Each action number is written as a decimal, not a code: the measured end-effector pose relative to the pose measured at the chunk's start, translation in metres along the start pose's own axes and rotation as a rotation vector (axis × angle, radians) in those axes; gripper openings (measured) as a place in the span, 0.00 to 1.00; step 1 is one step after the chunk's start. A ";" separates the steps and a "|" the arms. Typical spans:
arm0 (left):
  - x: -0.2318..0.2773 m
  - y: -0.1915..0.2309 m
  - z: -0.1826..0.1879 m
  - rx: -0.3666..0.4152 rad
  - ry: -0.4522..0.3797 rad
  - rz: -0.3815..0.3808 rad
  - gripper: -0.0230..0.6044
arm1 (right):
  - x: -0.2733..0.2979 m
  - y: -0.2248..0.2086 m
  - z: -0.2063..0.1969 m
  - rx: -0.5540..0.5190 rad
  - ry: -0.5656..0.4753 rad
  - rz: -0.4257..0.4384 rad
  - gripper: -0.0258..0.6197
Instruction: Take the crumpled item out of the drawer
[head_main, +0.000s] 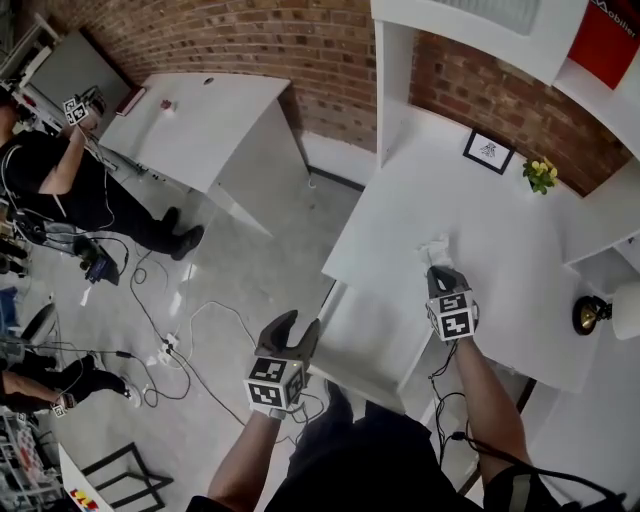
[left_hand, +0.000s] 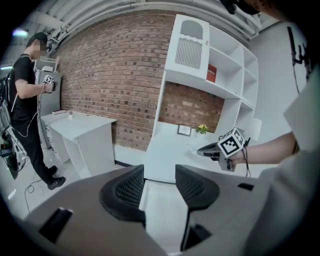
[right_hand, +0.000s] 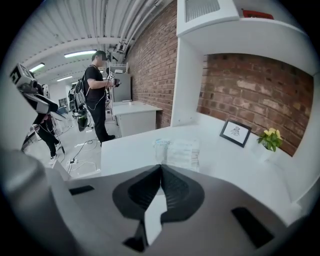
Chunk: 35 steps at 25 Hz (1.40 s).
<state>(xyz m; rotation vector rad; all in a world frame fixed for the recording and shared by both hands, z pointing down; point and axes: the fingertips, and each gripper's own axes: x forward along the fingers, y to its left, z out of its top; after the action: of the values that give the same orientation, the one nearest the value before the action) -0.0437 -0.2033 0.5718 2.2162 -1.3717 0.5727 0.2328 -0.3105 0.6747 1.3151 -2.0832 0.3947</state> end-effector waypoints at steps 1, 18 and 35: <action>0.002 0.002 -0.001 -0.007 0.002 0.010 0.34 | 0.006 -0.001 -0.001 0.002 0.004 0.005 0.04; 0.025 0.020 0.001 -0.050 0.012 0.029 0.34 | 0.043 -0.004 -0.011 0.052 0.036 0.036 0.18; -0.007 0.025 0.061 0.008 -0.133 -0.013 0.34 | -0.062 0.002 0.096 0.101 -0.256 -0.075 0.15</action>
<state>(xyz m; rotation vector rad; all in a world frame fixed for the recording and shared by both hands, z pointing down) -0.0628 -0.2438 0.5225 2.3035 -1.4220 0.4329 0.2158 -0.3201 0.5622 1.5690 -2.2378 0.3156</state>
